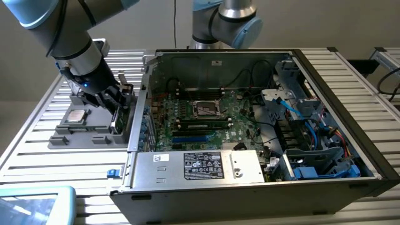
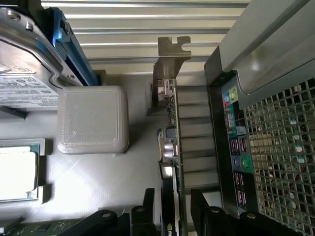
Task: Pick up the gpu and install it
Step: 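Pick up the gpu and move the gpu toward the slot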
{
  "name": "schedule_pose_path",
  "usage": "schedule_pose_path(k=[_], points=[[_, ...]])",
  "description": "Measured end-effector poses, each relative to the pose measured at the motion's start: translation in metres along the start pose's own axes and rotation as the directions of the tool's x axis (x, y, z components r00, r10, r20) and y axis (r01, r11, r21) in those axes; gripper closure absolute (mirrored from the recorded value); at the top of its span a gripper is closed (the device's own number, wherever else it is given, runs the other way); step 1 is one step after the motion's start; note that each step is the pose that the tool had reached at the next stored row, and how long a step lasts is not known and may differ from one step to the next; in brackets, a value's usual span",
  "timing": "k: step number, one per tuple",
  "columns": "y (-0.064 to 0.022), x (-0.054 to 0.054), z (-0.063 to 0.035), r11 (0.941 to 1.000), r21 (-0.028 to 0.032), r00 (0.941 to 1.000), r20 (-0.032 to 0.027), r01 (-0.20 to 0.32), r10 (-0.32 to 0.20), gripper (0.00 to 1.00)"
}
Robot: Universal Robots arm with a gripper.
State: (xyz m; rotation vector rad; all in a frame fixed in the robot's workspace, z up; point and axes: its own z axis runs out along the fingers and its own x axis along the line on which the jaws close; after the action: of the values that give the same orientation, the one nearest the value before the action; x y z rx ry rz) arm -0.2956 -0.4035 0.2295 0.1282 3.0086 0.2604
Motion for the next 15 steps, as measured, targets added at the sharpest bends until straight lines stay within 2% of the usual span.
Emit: schedule_pose_path(k=[3, 6, 10, 15], points=[[0.0013, -0.0001, 0.0009, 1.0, 0.0023, 1.0, -0.0059, -0.003, 0.003, 0.58], [0.0031, -0.0002, 0.0024, 1.0, 0.003, 1.0, -0.009, -0.004, 0.004, 0.58], [0.0032, -0.0002, 0.0031, 1.0, 0.0076, 0.9999, -0.0136, -0.005, 0.005, 0.58], [0.0031, -0.0005, 0.004, 0.9999, 0.0128, 0.9998, -0.0152, -0.009, 0.009, 0.58]])
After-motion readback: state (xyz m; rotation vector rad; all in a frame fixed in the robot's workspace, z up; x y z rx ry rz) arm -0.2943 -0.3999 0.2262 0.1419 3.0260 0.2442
